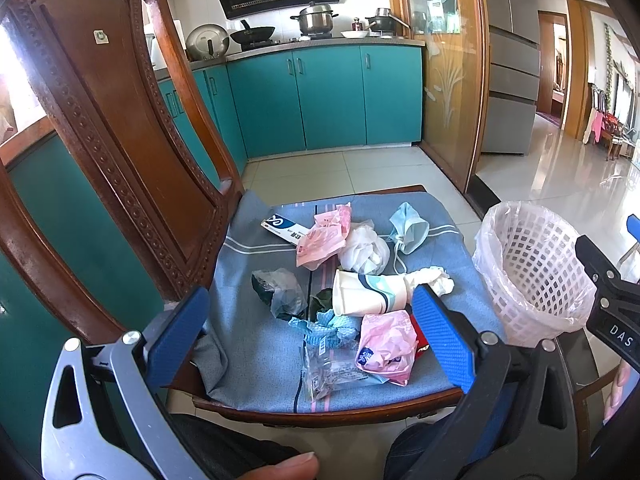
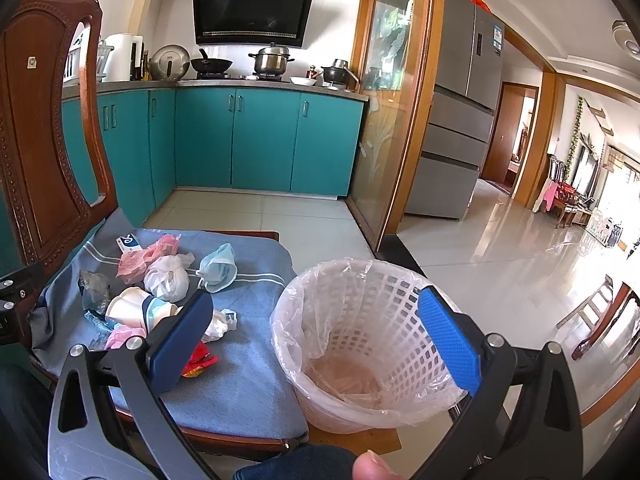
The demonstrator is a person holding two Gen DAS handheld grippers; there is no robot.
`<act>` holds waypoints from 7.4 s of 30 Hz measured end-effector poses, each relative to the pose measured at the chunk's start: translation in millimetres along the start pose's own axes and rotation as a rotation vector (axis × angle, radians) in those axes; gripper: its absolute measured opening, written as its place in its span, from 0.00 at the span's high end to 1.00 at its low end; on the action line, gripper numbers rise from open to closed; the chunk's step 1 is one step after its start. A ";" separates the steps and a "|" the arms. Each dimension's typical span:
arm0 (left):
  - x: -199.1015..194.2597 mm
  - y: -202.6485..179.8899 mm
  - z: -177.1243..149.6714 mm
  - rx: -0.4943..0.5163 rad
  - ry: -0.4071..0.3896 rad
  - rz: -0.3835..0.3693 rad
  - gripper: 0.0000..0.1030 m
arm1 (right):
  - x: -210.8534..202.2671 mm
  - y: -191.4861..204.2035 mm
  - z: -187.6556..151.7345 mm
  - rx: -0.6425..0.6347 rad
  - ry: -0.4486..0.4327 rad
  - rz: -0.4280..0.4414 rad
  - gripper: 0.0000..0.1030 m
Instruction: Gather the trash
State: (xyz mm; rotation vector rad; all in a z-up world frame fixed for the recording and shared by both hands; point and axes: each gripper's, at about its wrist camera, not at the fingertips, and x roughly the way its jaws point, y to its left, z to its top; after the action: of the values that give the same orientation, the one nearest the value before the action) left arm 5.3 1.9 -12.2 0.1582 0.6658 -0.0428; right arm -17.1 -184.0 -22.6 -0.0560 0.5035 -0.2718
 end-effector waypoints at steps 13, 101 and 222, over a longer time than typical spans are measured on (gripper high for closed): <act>15.0 7.8 0.5 0.010 0.043 -0.037 0.02 | 5.4 3.0 0.7 -0.008 0.027 0.023 0.03; 102.4 -147.1 37.2 0.148 0.254 -0.654 0.42 | 64.1 -158.6 -45.1 0.415 0.163 -0.045 0.22; 149.2 43.8 -64.3 -0.024 0.431 -0.279 0.37 | 127.6 87.4 -87.8 -0.040 0.443 0.450 0.28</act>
State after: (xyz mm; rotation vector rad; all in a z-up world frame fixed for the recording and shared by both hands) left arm 87.2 57.1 -148.5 0.0492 1.1152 -0.2742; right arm 69.1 -133.2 -169.7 0.0815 0.9432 0.1739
